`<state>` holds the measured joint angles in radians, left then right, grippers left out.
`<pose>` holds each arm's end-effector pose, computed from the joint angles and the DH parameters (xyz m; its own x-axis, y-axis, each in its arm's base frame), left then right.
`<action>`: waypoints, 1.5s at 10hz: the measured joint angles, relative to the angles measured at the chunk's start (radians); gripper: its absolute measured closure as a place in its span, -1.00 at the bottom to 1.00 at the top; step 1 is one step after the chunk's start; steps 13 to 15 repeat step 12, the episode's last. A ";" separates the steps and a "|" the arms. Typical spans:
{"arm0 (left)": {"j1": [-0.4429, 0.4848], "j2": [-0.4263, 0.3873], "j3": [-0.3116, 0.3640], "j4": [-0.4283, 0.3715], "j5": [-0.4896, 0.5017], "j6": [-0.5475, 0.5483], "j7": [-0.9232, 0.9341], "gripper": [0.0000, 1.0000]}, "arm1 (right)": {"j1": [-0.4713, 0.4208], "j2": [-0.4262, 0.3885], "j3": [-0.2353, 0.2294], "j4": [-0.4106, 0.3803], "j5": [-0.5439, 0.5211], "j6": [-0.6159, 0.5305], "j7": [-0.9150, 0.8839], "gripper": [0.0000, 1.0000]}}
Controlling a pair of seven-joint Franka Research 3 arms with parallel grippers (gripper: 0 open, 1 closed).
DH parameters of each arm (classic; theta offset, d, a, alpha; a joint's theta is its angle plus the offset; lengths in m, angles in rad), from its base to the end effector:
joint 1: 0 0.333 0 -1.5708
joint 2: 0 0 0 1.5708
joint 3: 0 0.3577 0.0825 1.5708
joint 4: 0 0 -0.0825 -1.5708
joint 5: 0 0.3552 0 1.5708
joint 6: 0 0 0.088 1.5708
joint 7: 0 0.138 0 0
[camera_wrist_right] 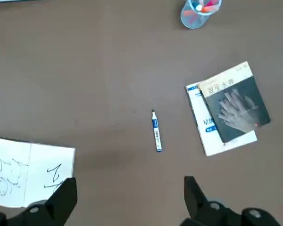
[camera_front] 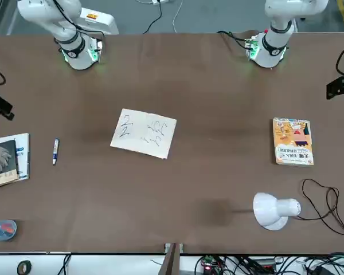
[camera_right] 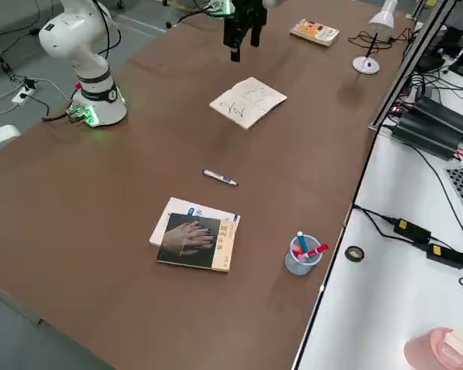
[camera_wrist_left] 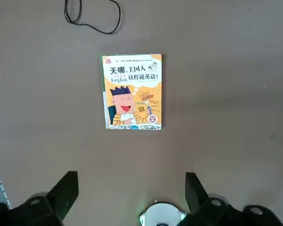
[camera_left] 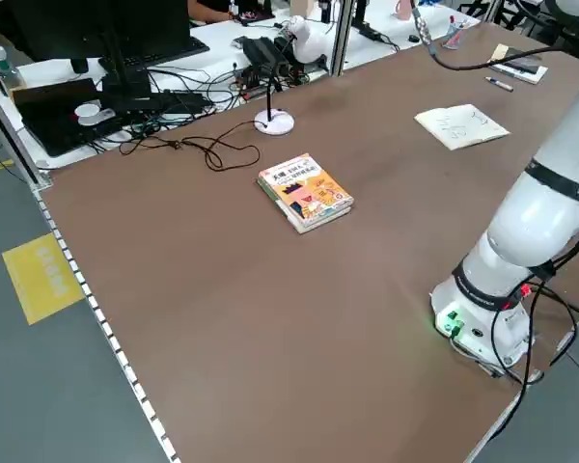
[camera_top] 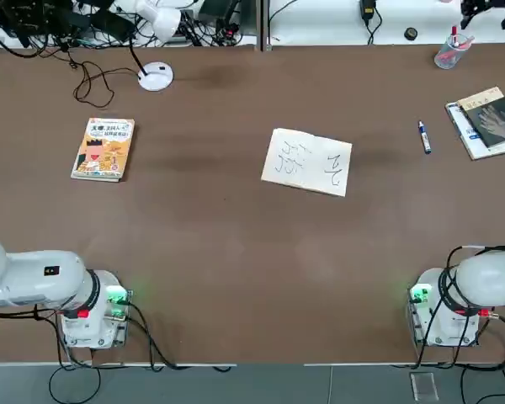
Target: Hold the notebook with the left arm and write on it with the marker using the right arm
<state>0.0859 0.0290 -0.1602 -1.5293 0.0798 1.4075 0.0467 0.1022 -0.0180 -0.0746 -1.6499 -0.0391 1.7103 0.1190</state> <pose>0.5127 -0.0247 0.6260 0.9824 -0.1075 -0.1527 -0.1189 -0.9906 -0.0680 0.5341 0.0095 0.6222 0.9929 -0.0860 0.0821 -0.0885 -0.9957 0.0281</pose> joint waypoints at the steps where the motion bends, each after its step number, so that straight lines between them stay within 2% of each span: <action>1: 0.000 0.001 0.000 -0.005 0.000 -0.001 0.000 -1.00 | 0.000 0.000 0.002 -0.005 0.000 0.005 0.000 -1.00; 15: 0.000 0.007 -0.001 -0.024 0.000 0.010 0.001 -1.00 | 0.001 -0.001 0.016 -0.005 0.000 0.018 0.007 -1.00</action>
